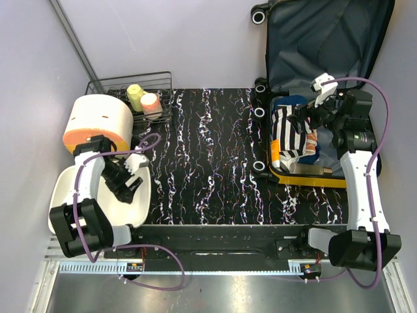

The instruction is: Open, take out, and arrange the luggage

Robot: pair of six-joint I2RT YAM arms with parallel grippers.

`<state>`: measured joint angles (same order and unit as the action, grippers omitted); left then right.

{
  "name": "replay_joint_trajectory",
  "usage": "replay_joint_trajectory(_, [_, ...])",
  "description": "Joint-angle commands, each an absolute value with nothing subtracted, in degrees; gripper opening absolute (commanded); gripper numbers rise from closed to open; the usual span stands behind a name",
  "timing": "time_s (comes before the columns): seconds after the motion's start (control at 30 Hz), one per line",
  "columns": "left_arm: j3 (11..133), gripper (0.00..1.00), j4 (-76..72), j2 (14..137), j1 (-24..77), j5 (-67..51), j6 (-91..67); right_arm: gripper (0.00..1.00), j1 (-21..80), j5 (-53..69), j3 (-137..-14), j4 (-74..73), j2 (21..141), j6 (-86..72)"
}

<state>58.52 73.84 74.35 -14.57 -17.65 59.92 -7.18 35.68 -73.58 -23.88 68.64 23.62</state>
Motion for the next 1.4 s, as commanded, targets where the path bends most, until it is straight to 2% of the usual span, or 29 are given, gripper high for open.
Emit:
replay_joint_trajectory(0.0, [54.07, 0.87, 69.45, 73.91, -10.48, -15.55, 68.83, 1.00, -7.03, 30.34, -74.88, -31.45, 66.09, 24.08])
replay_joint_trajectory(0.13, [50.89, 0.86, 61.72, 76.99, -1.25, -17.92, 61.37, 1.00, -7.03, 27.43, -76.99, -38.05, 67.41, 24.96])
replay_joint_trajectory(0.33, [56.41, 0.85, 52.49, 84.54, 14.22, -24.43, 44.76, 1.00, -7.64, 23.47, -81.20, -45.95, 70.30, 23.21])
replay_joint_trajectory(0.57, [72.14, 0.84, 45.01, 100.60, 26.62, -30.06, 30.43, 1.00, -10.45, 23.73, -83.23, -51.15, 73.47, 18.81])
replay_joint_trajectory(0.77, [90.68, 0.85, 43.86, 113.35, 37.51, -29.97, 26.99, 1.00, -12.48, 23.73, -84.63, -51.94, 76.55, 16.17])
replay_joint_trajectory(0.9, [100.00, 0.87, 43.68, 117.50, 38.41, -31.81, 23.39, 1.00, -12.57, 24.61, -86.04, -51.77, 78.75, 13.63])
replay_joint_trajectory(1.0, [103.71, 0.87, 43.68, 117.78, 38.32, -31.12, 22.76, 0.95, -12.57, 25.40, -86.13, -50.02, 81.29, 10.82])
replay_joint_trajectory(1.17, [100.65, 0.89, 45.09, 109.89, 36.31, -32.24, 22.24, 0.70, -12.57, 26.37, -87.18, -46.85, 85.60, 6.07])
replay_joint_trajectory(1.37, [93.61, 0.90, 45.18, 98.29, 31.48, -35.24, 19.43, 0.65, -12.57, 25.40, -88.77, -44.30, 90.35, 4.57])
